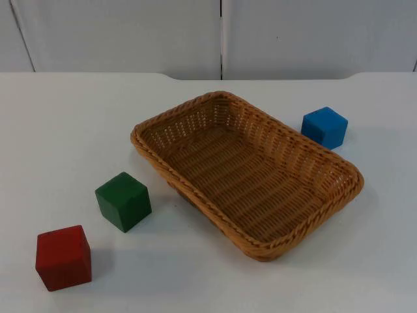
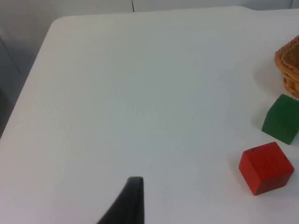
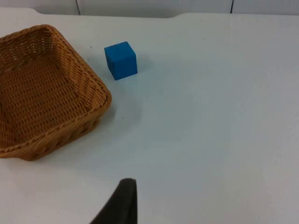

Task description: Pick up one cube with each hand and place exactly two cubes into the same basket, leaving the remaining cube outside.

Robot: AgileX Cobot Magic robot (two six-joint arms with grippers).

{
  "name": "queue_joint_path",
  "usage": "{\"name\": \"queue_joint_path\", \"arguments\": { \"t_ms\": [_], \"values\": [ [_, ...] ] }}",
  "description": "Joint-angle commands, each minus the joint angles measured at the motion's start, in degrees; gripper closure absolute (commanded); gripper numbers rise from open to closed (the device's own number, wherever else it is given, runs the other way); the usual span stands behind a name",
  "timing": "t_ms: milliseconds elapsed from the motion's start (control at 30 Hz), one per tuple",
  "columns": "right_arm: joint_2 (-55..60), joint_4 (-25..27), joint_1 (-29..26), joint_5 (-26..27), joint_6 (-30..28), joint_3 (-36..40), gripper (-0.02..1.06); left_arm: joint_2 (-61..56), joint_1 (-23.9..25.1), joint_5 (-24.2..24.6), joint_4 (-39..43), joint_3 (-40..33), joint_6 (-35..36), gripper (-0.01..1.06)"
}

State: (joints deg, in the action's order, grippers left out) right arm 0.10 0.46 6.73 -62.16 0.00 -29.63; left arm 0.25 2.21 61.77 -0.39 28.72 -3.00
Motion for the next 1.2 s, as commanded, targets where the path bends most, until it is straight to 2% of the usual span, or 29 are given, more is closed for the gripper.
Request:
{"name": "queue_joint_path", "arguments": {
  "t_ms": [0, 400, 767, 1167],
  "values": [
    [-0.1, -0.1, -0.3, 0.5, -0.9, 0.0, -0.01, -0.3, 0.2, -0.3, -0.6, 1.4, 0.3, 0.0],
    [0.4, -0.1, -0.3, 0.7, -0.9, -1.3, -0.01, -0.3, 0.2, -1.1, -1.0, 3.1, 0.3, 0.0],
    [8.7, 0.0, -0.3, 5.7, -0.9, -4.5, -0.01, -0.3, 0.2, -2.5, -2.5, 3.1, 0.3, 0.0],
    [18.2, -0.1, -0.3, 8.6, -0.9, -5.5, -0.01, 2.5, 0.2, -2.8, -5.7, 3.1, 0.3, 0.0]
  ]
}}
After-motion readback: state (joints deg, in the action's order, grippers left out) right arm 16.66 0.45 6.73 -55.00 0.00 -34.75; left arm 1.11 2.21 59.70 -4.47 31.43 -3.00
